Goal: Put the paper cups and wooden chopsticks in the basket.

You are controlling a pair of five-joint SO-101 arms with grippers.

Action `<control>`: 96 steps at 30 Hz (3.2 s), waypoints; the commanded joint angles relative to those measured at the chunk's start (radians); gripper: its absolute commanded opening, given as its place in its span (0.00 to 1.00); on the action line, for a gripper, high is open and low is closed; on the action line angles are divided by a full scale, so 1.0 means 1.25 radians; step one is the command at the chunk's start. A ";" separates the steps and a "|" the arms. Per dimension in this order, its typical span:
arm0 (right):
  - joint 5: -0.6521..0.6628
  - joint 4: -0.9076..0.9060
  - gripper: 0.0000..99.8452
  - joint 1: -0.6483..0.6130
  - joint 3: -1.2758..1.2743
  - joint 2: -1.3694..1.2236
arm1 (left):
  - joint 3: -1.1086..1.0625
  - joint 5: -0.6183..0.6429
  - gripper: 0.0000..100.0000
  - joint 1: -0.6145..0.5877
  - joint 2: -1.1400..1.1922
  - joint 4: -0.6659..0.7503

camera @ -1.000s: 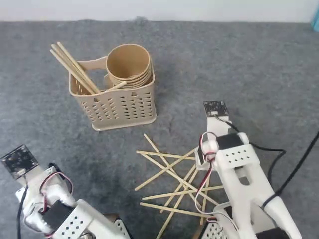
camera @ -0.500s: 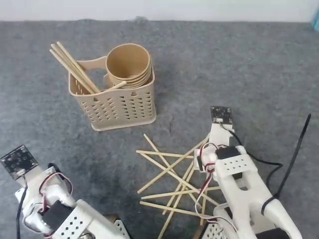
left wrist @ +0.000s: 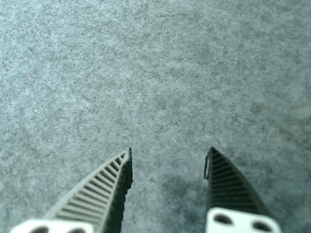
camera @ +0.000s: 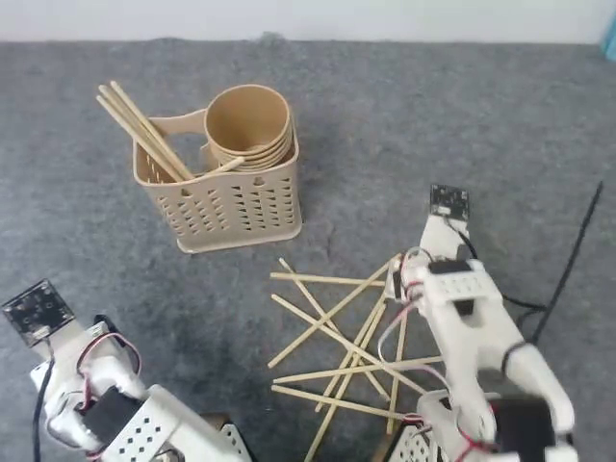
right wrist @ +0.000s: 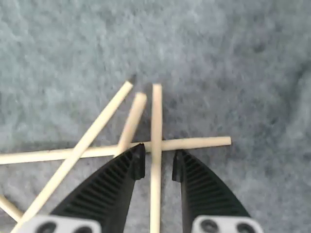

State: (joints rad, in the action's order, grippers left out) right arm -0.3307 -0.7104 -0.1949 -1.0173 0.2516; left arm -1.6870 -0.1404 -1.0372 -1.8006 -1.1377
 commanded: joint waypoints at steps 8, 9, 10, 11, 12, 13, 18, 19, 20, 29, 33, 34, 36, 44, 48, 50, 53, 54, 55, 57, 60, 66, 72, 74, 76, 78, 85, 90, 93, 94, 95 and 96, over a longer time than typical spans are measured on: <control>-0.004 -0.148 0.01 0.021 0.147 -0.115 | 0.002 -0.010 0.23 -0.001 -0.002 -0.005; -0.004 -0.158 0.01 0.021 0.141 -0.096 | 0.002 -0.010 0.23 -0.001 -0.002 -0.005; -0.005 -0.161 0.01 0.026 0.128 -0.074 | 0.002 -0.010 0.23 -0.001 -0.002 -0.005; -0.005 -0.157 0.01 0.034 0.107 -0.047 | 0.002 -0.010 0.23 -0.001 -0.002 -0.005; -0.005 -0.147 0.01 0.039 0.087 -0.014 | 0.002 -0.010 0.23 -0.001 -0.002 -0.005; -0.005 -0.134 0.01 0.045 0.063 0.024 | 0.002 -0.010 0.23 -0.001 -0.002 -0.005; -0.010 -0.069 0.01 0.062 -0.088 0.285 | 0.002 -0.010 0.23 -0.001 -0.002 -0.005; -0.010 -0.057 0.01 0.069 -0.122 0.346 | 0.002 -0.010 0.23 -0.001 -0.002 -0.005; -0.010 -0.046 0.01 0.079 -0.155 0.407 | 0.002 -0.010 0.23 -0.001 -0.002 -0.005; -0.086 -0.001 0.01 0.129 -0.417 0.988 | 0.002 -0.010 0.23 -0.001 -0.002 -0.005; -0.088 -0.009 0.01 0.136 -0.533 1.258 | 0.002 -0.010 0.23 -0.001 -0.002 -0.005; -0.086 -0.008 0.01 0.138 -0.534 1.276 | 0.002 -0.010 0.23 -0.001 -0.002 -0.005; -0.090 -0.007 0.01 0.148 -0.517 1.231 | 0.002 -0.010 0.23 -0.001 -0.002 -0.005; -0.091 -0.007 0.01 0.153 -0.452 1.249 | 0.002 -0.010 0.23 -0.001 -0.002 -0.005; -0.085 -0.009 0.01 0.089 -0.377 1.251 | 0.002 -0.010 0.23 -0.001 -0.002 -0.005; -0.081 -0.003 0.01 0.055 -0.330 1.250 | 0.002 -0.010 0.23 -0.001 -0.002 -0.005; -0.018 -0.001 0.01 0.002 -0.234 1.249 | 0.002 -0.010 0.23 -0.001 -0.002 -0.005; 0.010 0.001 0.01 -0.019 -0.198 1.245 | 0.002 -0.010 0.23 -0.001 -0.002 -0.005; 0.037 0.001 0.01 -0.040 -0.160 1.240 | 0.002 -0.010 0.23 -0.001 -0.002 -0.005; 0.099 0.012 0.01 -0.089 -0.092 1.240 | 0.002 -0.010 0.23 -0.001 -0.002 -0.005; 0.236 0.094 0.01 -0.191 -0.034 1.239 | 0.002 -0.010 0.23 -0.001 -0.002 -0.005; 0.501 0.306 0.01 -0.263 -0.012 1.197 | 0.002 -0.010 0.23 -0.001 -0.002 -0.005; 0.583 0.543 0.01 -0.267 0.028 1.008 | 0.002 -0.010 0.23 -0.001 -0.002 -0.005; 0.567 0.603 0.01 -0.267 0.081 0.918 | 0.002 -0.010 0.23 -0.001 -0.002 -0.005; 0.540 0.636 0.01 -0.267 0.160 0.823 | 0.002 -0.010 0.23 -0.001 -0.002 -0.005; 0.503 0.634 0.01 -0.267 0.260 0.726 | 0.002 -0.010 0.23 -0.001 -0.002 -0.005; 0.401 0.558 0.01 -0.271 0.632 0.385 | 0.002 -0.010 0.23 -0.001 -0.002 -0.005; 0.354 0.338 0.01 -0.316 0.916 0.188 | 0.002 -0.010 0.23 -0.001 -0.002 -0.005; 0.317 0.222 0.01 -0.377 1.078 0.084 | 0.002 -0.010 0.23 -0.001 -0.002 -0.005; 0.318 0.180 0.01 -0.396 1.128 0.046 | 0.002 -0.010 0.23 -0.001 -0.002 -0.005; 0.318 0.142 0.01 -0.417 1.175 0.007 | 0.002 -0.010 0.23 -0.002 -0.002 -0.005; 0.318 0.109 0.01 -0.434 1.223 -0.034 | 0.002 -0.010 0.23 -0.004 -0.002 -0.006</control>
State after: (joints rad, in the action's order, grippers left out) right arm 0.0836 -0.4542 -0.6751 0.2977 0.3099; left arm -1.6870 -0.1404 -1.0372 -1.8006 -1.1377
